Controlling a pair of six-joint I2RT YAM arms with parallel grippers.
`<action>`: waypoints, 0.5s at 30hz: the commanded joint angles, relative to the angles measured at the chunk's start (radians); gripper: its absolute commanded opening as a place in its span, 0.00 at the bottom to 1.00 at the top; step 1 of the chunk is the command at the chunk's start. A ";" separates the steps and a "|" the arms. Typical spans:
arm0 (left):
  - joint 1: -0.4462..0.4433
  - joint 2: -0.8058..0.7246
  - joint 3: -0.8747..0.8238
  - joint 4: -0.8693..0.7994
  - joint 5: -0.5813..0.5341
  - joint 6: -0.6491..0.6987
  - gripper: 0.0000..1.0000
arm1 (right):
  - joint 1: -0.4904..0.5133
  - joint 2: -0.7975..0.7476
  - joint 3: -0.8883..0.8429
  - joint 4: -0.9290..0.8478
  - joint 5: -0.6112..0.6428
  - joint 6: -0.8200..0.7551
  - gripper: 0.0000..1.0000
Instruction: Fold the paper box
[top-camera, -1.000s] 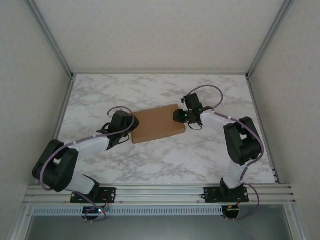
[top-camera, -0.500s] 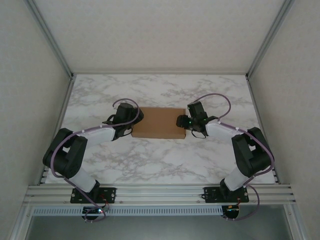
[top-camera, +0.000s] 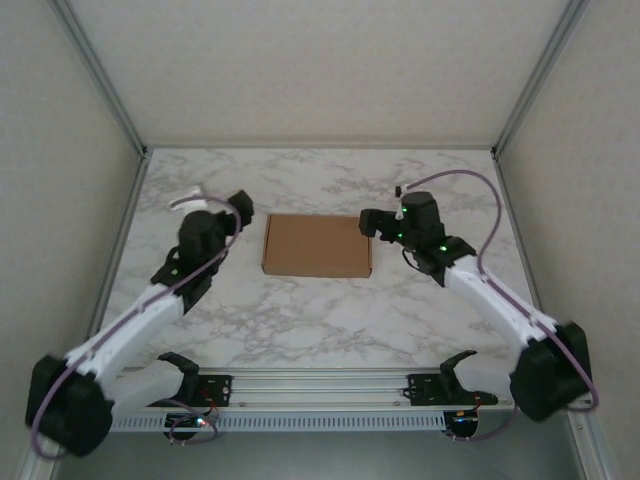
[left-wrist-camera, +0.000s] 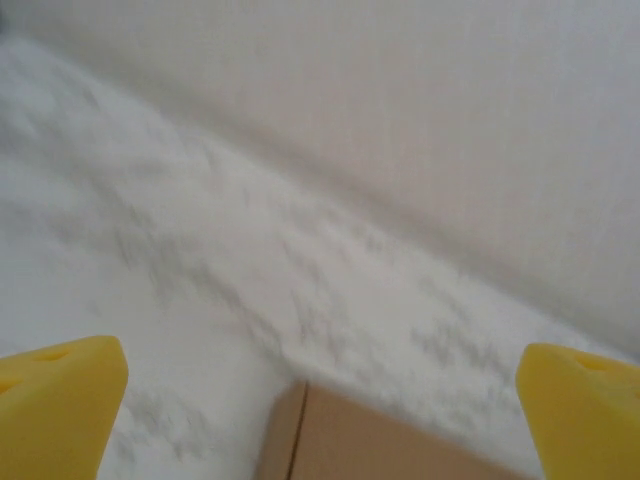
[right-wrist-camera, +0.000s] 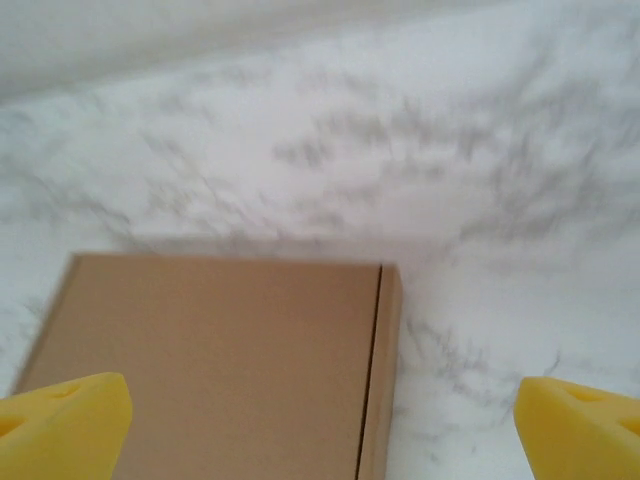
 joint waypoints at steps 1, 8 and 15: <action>0.023 -0.063 -0.074 0.209 -0.256 0.189 1.00 | 0.000 -0.107 -0.033 0.052 0.179 -0.134 0.99; 0.292 0.172 -0.209 0.411 0.030 0.435 1.00 | -0.021 -0.099 -0.200 0.430 0.092 -0.526 0.99; 0.412 0.388 -0.395 0.823 0.112 0.343 0.99 | -0.130 0.029 -0.373 0.649 0.103 -0.502 0.99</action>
